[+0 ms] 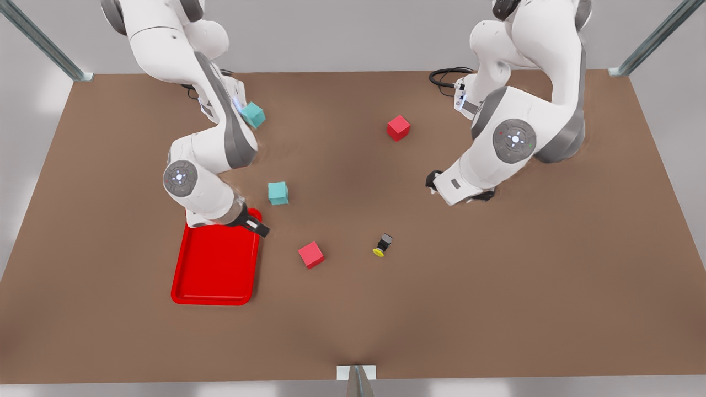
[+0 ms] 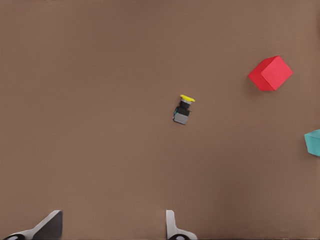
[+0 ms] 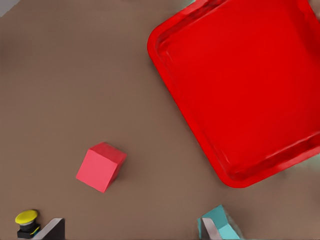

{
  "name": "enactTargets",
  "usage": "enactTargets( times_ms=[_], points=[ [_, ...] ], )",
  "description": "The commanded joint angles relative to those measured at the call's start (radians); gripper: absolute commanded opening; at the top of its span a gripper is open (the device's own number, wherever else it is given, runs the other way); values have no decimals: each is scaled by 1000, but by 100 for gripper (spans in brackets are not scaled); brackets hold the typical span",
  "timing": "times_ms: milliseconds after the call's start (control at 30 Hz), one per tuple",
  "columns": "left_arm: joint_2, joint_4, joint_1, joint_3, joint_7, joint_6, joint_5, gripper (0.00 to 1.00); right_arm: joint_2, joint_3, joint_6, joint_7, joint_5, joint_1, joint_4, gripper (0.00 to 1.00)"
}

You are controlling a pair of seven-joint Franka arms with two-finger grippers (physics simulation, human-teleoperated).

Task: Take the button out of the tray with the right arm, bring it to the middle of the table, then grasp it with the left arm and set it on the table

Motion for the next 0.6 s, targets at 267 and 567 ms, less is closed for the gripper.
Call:
enactTargets(
  times_ms=[267, 567],
  points=[
    [312, 13, -133, -6, 162, 349, 60, 100, -79, 215, -402, -789, -138, -511, 201, 100],
    [467, 17, -156, 2, 188, 505, 121, 100, 26, 218, -364, -672, -255, -379, 280, 100]
  ],
)
